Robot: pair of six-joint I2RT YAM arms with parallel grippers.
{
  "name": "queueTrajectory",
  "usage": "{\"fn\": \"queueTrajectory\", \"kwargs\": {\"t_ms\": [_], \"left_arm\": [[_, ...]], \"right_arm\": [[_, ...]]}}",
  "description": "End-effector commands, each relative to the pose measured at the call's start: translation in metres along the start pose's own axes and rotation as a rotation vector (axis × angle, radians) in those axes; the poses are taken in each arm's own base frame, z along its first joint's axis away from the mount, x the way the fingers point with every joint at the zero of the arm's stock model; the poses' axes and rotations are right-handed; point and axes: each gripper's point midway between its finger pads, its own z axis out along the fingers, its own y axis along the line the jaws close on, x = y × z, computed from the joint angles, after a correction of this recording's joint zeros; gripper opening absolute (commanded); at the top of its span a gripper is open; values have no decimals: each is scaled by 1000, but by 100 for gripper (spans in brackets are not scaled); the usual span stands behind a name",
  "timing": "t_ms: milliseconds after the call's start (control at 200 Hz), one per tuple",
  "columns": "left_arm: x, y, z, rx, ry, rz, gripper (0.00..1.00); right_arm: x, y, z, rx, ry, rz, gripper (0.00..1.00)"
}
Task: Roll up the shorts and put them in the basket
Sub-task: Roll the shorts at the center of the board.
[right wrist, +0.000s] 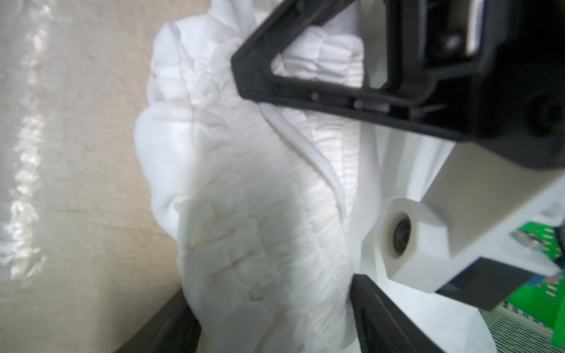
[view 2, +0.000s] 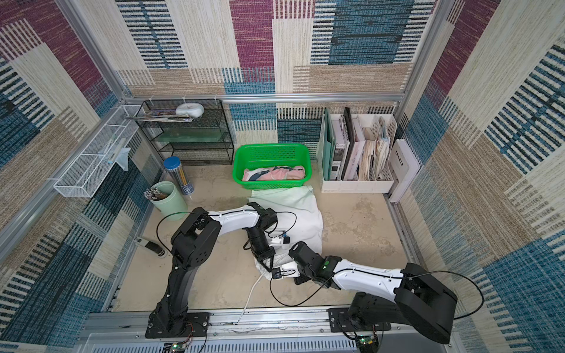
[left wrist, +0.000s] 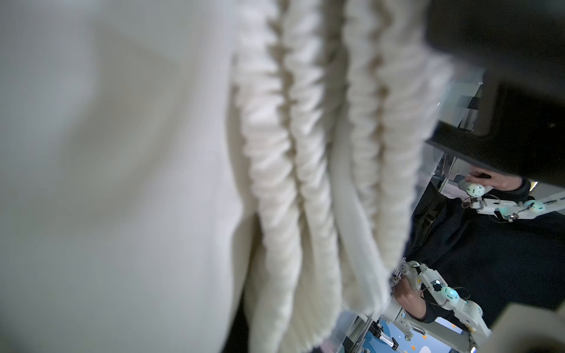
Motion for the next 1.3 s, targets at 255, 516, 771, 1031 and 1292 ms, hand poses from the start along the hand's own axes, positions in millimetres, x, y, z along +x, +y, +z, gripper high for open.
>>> {"fn": "queueTrajectory", "kwargs": {"t_ms": [255,516,771,1031,1292], "left_arm": [[-1,15,0,-63,15,22,0],[-2,10,-4,-64,-5,37,7],[-4,10,-20,-126,-85,43,26],[-11,5,-65,-223,-267,55,62],[2,-3,-131,-378,-501,51,64]], "right_arm": [[13,42,12,-190,40,12,57],[13,48,18,-215,37,34,32],[10,43,13,-201,19,77,0],[-5,37,0,-207,-58,180,0],[-27,24,-9,-288,-131,327,0]]}}
